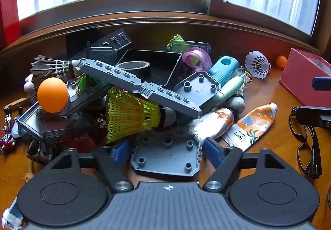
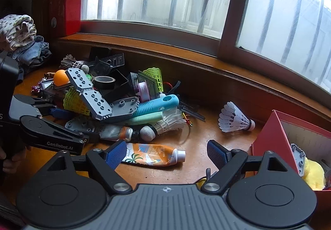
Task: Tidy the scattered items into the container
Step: 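Grasp a grey studded plate with the left gripper while the right gripper approaches a smoky square tray, then grasp the smoky square tray with the right gripper while the left gripper lifts the grey plate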
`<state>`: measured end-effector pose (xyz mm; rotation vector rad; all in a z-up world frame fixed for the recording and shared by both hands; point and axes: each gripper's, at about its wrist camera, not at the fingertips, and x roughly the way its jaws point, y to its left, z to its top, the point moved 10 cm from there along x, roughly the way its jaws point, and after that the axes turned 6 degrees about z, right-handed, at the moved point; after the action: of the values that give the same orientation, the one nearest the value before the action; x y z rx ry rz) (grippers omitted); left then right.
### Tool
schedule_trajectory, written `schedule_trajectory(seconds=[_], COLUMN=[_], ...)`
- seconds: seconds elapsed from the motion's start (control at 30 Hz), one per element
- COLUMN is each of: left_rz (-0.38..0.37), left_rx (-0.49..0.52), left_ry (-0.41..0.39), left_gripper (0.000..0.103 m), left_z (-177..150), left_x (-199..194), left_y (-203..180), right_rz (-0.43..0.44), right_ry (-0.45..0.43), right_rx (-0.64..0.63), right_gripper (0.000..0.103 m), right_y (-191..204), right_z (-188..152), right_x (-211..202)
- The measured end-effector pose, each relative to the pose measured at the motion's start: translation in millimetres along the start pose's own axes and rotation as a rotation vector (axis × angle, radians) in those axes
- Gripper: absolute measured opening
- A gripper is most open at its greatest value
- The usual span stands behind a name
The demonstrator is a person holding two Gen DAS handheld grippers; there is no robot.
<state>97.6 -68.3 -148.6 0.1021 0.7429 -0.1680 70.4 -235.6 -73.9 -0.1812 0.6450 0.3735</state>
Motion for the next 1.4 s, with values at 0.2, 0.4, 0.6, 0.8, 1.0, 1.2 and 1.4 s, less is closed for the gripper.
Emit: schedule_trajectory(seconds=[0.2,0.4,0.6,0.8,1.0,1.2,1.4], left_rz=[0.021,0.059,0.119,0.166,0.18,0.173,0.163], left_rx=[0.02,0.032,-0.008,-0.089,-0.105,-0.101,-0.092], left_ry=[0.024,0.033,0.067,0.087,0.082,0.06,0.041], left_gripper=[0.07,0.07,0.07,0.07,0.071,0.071,0.072], left_z=[-10,-27,-53,-73,-82,-86,-86], left_x=[-16,-47,-71,-86,-96,-100,-98], left_y=[-2,6,19,35,39,43,47], right_rz=[0.017,0.09,0.231,0.451,0.657,0.756,0.709], right_ry=[-0.01,-0.01,-0.013,0.027,0.095,0.244,0.297], right_rx=[-0.026,-0.048,-0.159,-0.241,-0.299,-0.245,-0.298], right_gripper=[0.087,0.087,0.087,0.087,0.087,0.087,0.087], right_y=[5,19,65,131,203,246,268], right_z=[2,4,17,30,50,50,39], right_x=[-2,-3,-2,16,39,71,91])
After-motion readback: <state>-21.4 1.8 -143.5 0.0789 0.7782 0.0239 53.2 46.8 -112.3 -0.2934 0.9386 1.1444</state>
